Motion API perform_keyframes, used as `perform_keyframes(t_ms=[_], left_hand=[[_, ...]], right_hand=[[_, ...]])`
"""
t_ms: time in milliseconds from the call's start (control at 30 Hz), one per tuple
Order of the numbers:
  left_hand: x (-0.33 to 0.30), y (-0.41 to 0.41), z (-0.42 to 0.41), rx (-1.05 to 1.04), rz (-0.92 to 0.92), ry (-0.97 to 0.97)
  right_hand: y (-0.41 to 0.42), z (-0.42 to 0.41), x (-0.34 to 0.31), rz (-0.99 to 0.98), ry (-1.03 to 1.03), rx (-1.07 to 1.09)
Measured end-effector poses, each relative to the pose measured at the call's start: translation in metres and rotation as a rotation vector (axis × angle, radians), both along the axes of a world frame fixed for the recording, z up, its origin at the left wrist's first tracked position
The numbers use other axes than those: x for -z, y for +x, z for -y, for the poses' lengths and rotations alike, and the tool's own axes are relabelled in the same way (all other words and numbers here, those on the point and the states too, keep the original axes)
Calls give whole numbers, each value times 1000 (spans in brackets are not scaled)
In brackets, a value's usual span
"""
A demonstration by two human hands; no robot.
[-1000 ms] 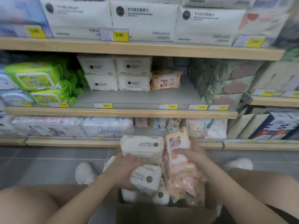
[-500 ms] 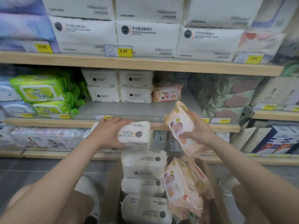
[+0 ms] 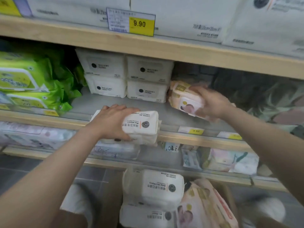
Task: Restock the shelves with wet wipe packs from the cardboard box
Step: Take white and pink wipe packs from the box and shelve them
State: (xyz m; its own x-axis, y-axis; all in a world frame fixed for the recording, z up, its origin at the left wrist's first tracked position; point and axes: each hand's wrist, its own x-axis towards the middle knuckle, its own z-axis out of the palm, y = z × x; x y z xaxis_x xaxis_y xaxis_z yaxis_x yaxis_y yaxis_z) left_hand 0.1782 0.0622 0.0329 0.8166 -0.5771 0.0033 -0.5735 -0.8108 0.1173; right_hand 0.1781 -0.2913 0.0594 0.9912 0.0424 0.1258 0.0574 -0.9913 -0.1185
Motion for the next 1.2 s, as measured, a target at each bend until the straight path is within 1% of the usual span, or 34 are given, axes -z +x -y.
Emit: perform_keyframes(t_ms=[100, 167, 233, 333, 467, 700, 733, 767, 800, 833, 867, 900, 933, 967, 1000, 1033, 1133, 1200], left_hand=[[5, 17, 2, 17, -34, 5], [6, 23, 2, 11, -51, -19], [7, 26, 2, 10, -62, -33], [10, 27, 1, 24, -55, -35], [12, 25, 1, 25, -37, -30], [9, 25, 3, 19, -64, -21], [9, 25, 3, 22, -66, -21], [9, 25, 4, 22, -69, -23], [8, 24, 3, 20, -71, -28], [8, 24, 3, 15, -71, -35], [8, 23, 3, 9, -70, -42], [7, 21, 4, 4, -69, -49], [5, 19, 5, 0, -69, -59], [4, 16, 6, -1, -67, -70], [4, 12, 6, -5, -63, -78], [4, 9, 6, -10, -58, -88], [5, 0, 1, -29, -53, -153], [-3, -3, -4, -42, 2, -200]], right_hand=[[40, 9, 26, -51, -86, -36], [58, 14, 46, -51, -119, -49], [63, 15, 62, -2, -129, -25], [59, 6, 78, 135, -204, 59], [57, -9, 83, 139, -149, 133], [53, -14, 83, 136, -153, 118], [48, -19, 78, 163, -97, 103], [40, -27, 71, 179, 70, 72], [27, -40, 61, 138, 351, 23], [12, -55, 52, 39, 663, -46], [-5, -73, 45, -73, 885, -139], [-20, -91, 40, -173, 946, -229], [-30, -107, 40, -246, 884, -302], [-36, -121, 45, -260, 789, -335], [-39, -132, 51, -216, 705, -332], [-41, -143, 55, -152, 675, -313], [-43, -153, 58, 10, 683, -274], [-42, -154, 47, 77, 665, -282]])
